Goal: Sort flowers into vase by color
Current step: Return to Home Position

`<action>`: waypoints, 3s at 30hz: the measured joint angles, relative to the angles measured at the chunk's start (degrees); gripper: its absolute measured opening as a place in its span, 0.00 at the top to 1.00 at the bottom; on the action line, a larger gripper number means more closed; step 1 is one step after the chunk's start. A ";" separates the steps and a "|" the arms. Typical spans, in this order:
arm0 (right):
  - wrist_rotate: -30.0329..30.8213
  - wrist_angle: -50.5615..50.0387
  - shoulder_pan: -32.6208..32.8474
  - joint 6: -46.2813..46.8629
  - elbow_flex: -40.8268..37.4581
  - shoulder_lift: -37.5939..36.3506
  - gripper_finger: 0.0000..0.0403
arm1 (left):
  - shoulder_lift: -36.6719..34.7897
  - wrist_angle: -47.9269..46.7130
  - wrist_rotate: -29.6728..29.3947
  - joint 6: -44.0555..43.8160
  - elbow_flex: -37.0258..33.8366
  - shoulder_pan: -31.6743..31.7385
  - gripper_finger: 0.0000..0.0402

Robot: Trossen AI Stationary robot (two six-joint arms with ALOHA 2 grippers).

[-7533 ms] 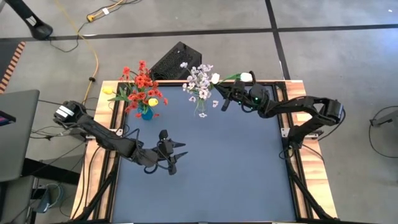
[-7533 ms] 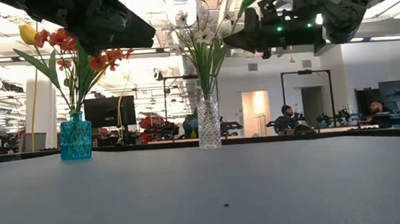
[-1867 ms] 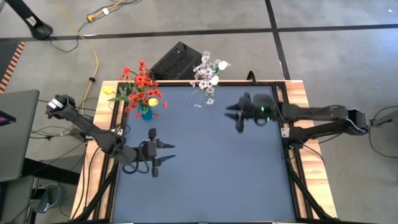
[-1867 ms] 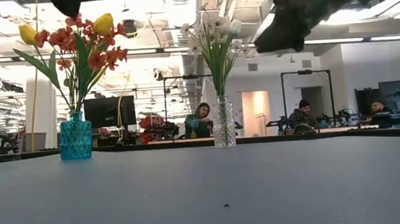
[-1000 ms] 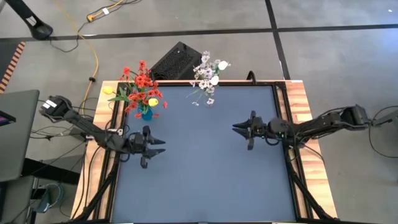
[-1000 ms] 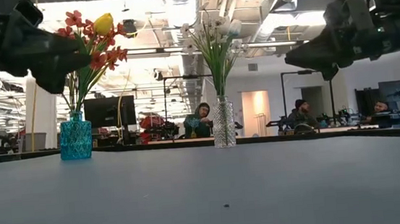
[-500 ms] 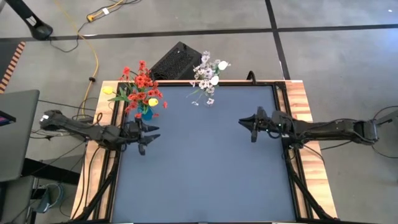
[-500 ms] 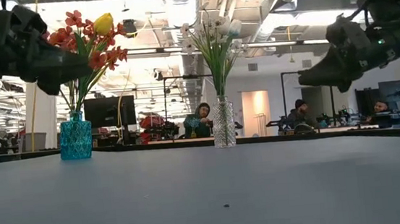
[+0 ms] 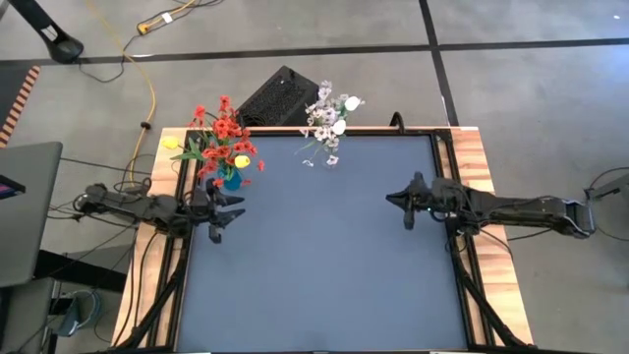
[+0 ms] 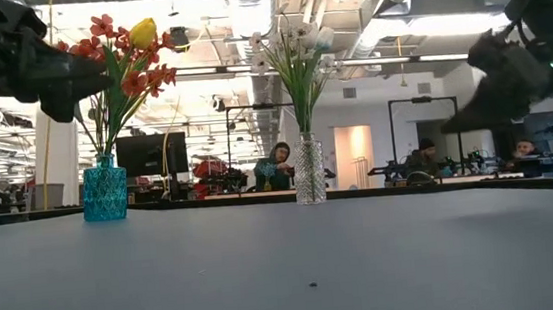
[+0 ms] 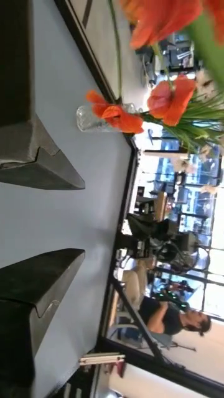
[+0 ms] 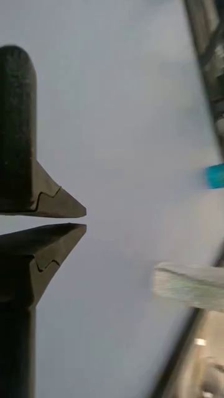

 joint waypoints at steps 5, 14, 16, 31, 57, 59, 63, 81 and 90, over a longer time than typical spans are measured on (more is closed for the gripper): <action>-0.14 -2.91 0.20 -0.05 -0.02 -1.08 0.87 | 0.74 -0.03 -0.92 -0.49 0.02 0.00 0.62; 2.64 -6.39 0.46 -1.22 0.00 -0.97 0.87 | 0.84 -0.06 -1.06 -0.20 0.04 0.00 0.62; 2.66 -6.94 0.47 -1.22 0.00 -0.97 0.87 | 0.84 -0.08 -1.05 -0.20 0.04 0.00 0.62; 2.73 -6.91 0.36 -1.12 0.00 -0.97 0.87 | 0.84 -0.11 -1.06 -0.20 0.07 0.00 0.62; 2.73 -6.89 0.36 -1.09 0.00 -0.97 0.87 | 0.84 -0.13 -1.08 -0.17 0.09 0.00 0.62; 2.73 -6.89 0.36 -1.11 0.00 -0.97 0.87 | 0.84 -0.13 -1.08 -0.17 0.09 0.00 0.62; 2.73 -6.86 0.36 -1.11 0.00 -0.97 0.87 | 0.84 -0.13 -1.07 -0.17 0.09 0.00 0.62; 2.72 -6.87 0.36 -1.12 0.00 -0.97 0.87 | 0.84 -0.12 -1.08 -0.17 0.11 0.00 0.62; 2.71 -6.88 0.36 -1.12 0.00 -0.97 0.87 | 0.84 -0.11 -1.08 -0.17 0.11 0.00 0.62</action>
